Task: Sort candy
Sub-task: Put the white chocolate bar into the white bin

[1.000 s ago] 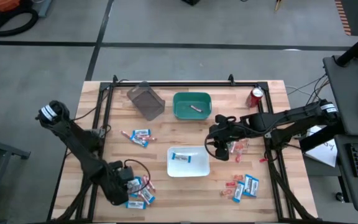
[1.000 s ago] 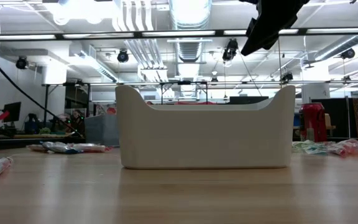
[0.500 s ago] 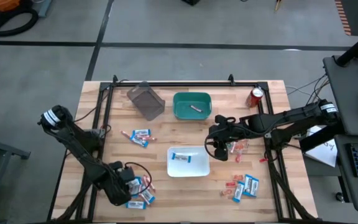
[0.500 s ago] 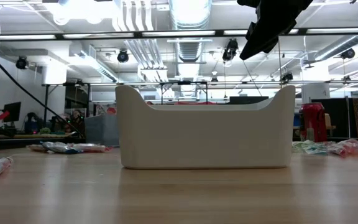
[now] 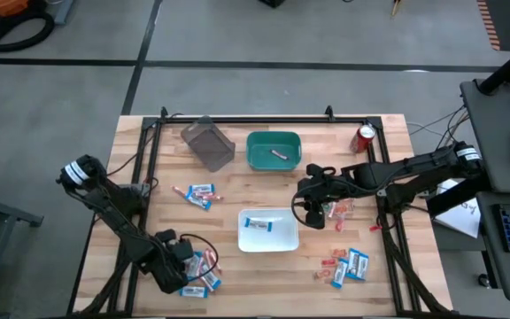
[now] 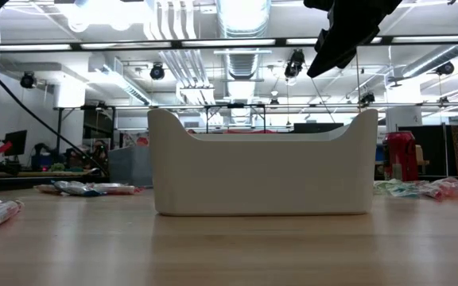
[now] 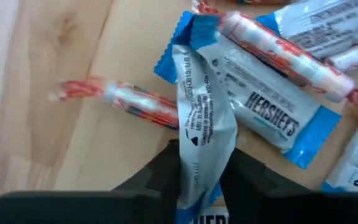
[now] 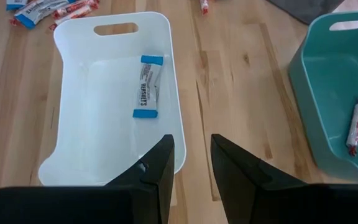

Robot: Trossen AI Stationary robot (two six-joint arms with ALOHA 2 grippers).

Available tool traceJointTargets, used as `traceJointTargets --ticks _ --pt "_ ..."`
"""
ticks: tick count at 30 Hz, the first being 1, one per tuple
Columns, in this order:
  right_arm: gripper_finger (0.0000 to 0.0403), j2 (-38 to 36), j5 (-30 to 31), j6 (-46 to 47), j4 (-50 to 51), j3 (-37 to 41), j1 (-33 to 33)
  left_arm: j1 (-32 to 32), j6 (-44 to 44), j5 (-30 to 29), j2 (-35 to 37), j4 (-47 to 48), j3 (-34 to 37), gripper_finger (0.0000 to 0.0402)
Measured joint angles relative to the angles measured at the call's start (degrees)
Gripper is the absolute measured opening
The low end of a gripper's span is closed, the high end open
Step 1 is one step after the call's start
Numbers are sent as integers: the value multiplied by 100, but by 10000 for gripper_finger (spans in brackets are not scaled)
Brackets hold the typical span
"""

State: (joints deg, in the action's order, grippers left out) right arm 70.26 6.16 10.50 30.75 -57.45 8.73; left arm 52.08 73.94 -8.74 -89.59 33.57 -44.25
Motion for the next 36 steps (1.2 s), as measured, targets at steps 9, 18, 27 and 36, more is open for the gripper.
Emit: traceJointTargets --ticks 9,18,27,36 --pt "98 4 -2 42 -24 44 0 1 -235 392 84 39 -195 15" --pt "98 6 -16 -280 -1855 674 2 -227 -1112 -642 114 839 -1323 10" --pt "98 312 -261 -1219 -5303 1415 13 -943 -4076 -2985 165 880 -2457 9" --pt "98 1106 -816 -1615 -7291 1407 169 -1693 -6139 -4897 167 -636 -2212 10"
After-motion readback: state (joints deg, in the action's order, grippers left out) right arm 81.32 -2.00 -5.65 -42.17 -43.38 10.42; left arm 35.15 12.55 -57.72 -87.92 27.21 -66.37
